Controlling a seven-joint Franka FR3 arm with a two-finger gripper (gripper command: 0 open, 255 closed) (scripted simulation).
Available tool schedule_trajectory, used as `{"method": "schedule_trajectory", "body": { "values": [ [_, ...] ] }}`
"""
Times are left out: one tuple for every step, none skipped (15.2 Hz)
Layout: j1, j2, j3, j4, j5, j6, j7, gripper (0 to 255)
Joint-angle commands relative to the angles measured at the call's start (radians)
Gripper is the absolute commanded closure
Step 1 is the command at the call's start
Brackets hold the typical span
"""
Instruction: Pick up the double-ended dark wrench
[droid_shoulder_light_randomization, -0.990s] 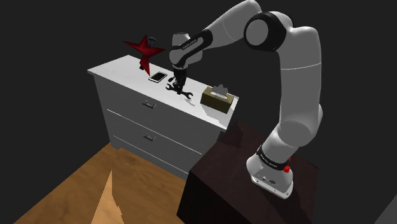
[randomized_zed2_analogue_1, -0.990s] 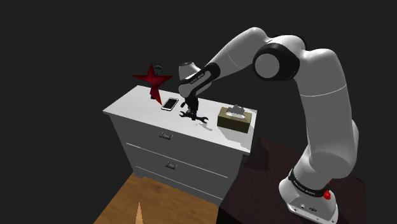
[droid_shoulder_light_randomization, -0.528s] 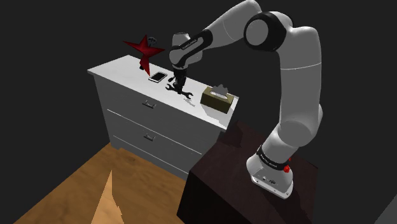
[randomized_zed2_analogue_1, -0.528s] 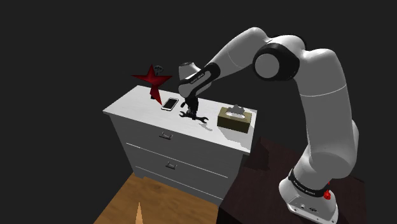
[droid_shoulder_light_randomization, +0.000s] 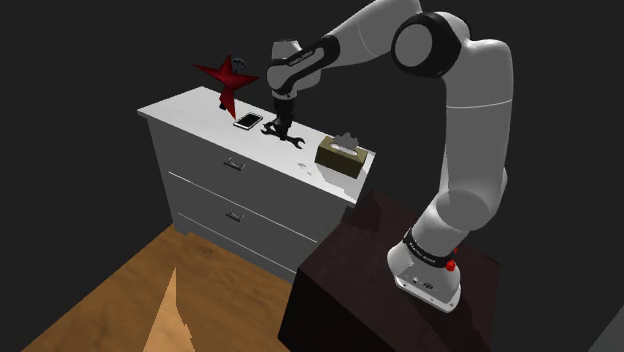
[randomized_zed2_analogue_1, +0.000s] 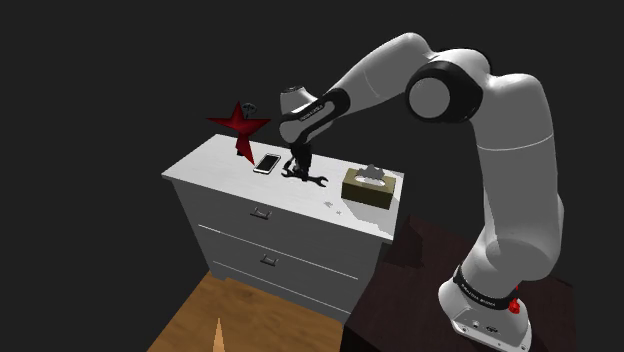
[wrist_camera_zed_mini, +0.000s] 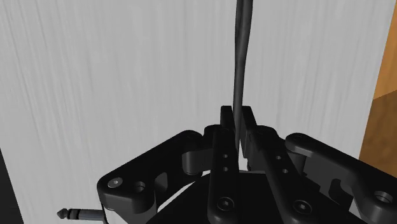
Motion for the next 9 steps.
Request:
{"method": "schedule_trajectory", "body": {
  "values": [
    [0.000, -0.014, 0.000, 0.009, 0.000, -0.023, -0.001, 255],
    [0.000, -0.022, 0.000, 0.011, 0.000, -0.033, -0.001, 255],
    [0.000, -0.029, 0.000, 0.015, 0.000, -0.044, -0.001, 255],
    [0.001, -0.036, -0.001, 0.018, -0.001, -0.055, -0.002, 255],
    [0.001, -0.043, -0.001, 0.022, -0.001, -0.065, -0.002, 255],
    [0.001, -0.049, -0.001, 0.026, -0.001, -0.076, -0.002, 255],
    [0.001, -0.056, -0.001, 0.030, -0.001, -0.086, -0.003, 255],
    [0.001, -0.057, -0.001, 0.031, -0.001, -0.088, -0.003, 255],
    [0.001, -0.057, -0.001, 0.031, -0.001, -0.088, -0.003, 255]
  ]
}}
